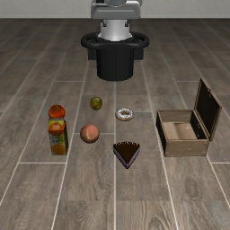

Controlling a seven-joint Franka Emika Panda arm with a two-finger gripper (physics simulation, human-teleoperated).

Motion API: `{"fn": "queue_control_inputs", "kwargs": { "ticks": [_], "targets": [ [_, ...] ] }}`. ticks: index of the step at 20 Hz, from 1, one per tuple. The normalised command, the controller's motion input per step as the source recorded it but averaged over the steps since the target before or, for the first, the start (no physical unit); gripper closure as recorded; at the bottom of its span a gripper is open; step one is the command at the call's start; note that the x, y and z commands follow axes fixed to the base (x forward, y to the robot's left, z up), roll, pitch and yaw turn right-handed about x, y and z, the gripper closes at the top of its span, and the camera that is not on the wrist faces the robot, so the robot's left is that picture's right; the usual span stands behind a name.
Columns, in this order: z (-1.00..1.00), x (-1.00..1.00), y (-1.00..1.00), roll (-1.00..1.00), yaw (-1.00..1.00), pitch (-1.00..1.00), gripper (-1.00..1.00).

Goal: Pick up the kiwi and place it in the box

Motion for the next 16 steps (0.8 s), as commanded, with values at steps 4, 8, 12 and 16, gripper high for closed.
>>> {"fn": "queue_control_inputs", "kwargs": {
  "ticks": [4,8,12,16],
  "targets": [
    [0.00,0.00,-1.00,0.00,0.00,0.00,-1.00],
    [0.00,0.50,-0.50,0.00,0.00,0.00,-1.00],
    [0.00,1.00,0.00,0.00,0.00,0.00,-1.00],
    [0.00,0.75,-0.25,0.00,0.00,0.00,-1.00]
  ]
}}
